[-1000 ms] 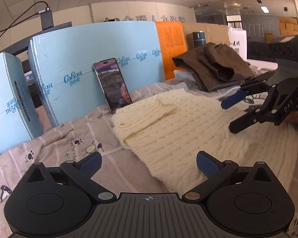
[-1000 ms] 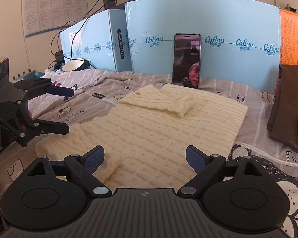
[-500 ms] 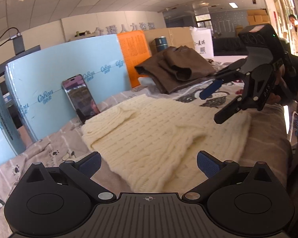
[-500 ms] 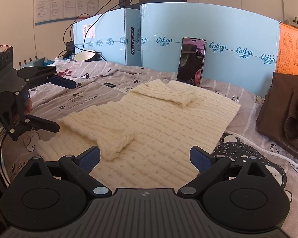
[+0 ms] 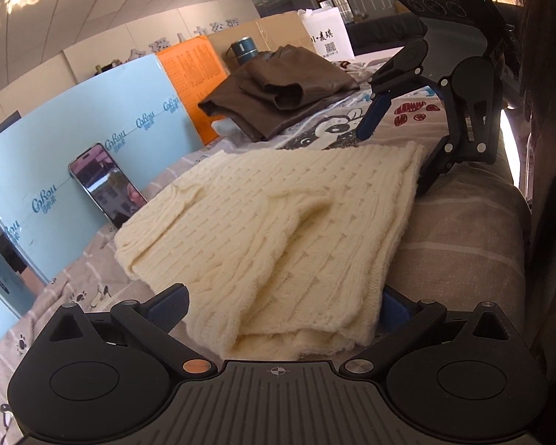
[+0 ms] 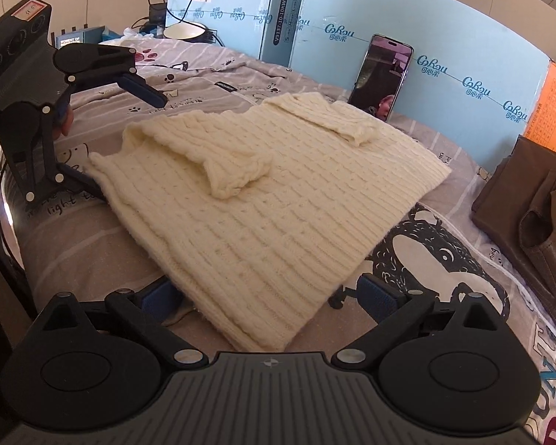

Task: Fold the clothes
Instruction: 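Grasp the sweater edge with both grippers and fold it over onto itself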

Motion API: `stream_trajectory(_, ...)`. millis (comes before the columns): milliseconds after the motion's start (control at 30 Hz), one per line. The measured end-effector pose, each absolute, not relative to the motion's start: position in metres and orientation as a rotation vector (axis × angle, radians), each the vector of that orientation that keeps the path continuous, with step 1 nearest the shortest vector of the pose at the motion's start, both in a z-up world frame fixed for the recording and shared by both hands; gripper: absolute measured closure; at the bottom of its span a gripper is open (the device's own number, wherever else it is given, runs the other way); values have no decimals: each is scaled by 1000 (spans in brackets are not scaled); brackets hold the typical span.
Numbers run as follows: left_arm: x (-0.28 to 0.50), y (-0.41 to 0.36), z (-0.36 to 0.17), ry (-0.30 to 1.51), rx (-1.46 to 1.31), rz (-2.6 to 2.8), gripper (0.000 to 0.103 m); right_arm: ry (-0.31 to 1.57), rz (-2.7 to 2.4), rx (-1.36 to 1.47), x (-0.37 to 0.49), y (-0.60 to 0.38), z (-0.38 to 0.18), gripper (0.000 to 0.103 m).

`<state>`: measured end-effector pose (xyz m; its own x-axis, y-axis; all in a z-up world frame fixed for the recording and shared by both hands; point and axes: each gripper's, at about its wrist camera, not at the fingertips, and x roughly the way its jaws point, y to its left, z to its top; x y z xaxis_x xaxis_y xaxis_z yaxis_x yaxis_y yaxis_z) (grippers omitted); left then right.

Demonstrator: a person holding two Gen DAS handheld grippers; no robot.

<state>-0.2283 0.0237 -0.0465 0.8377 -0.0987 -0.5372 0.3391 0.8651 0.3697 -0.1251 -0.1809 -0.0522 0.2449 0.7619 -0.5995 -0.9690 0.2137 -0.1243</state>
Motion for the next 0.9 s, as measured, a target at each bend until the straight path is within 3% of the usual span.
stream_trajectory(67, -224, 29, -46, 530, 453, -235, 2, 456, 1253, -566, -127, -181, -55, 4)
stream_trajectory(100, -222, 31, -44, 529, 443, -236, 8, 452, 1253, -575, -128, -181, -56, 7)
stream_trajectory(167, -219, 37, -40, 524, 418, -254, 13, 436, 1286, -561, -126, -180, -53, 20)
stream_trajectory(233, -217, 43, -36, 510, 389, -288, 36, 427, 1338, -538, -124, -181, -47, 49)
stream_trajectory(267, -215, 46, -34, 501, 376, -309, 44, 418, 1360, -522, -122, -181, -44, 57)
stream_trajectory(300, -213, 49, -32, 491, 363, -333, 62, 397, 1368, -503, -120, -182, -40, 73)
stream_trajectory(333, -211, 51, -30, 478, 355, -350, 73, 377, 1377, -483, -118, -182, -36, 84)
stream_trajectory(433, -204, 60, -19, 407, 360, -348, 85, 309, 1379, -418, -108, -180, -23, 87)
stream_trajectory(633, -162, 85, 5, 279, 391, -234, 86, 140, 1306, -354, -73, -158, 2, 87)
stream_trajectory(900, -79, 120, -4, 368, 375, -164, 86, 115, 1188, -407, -1, -90, -5, 87)
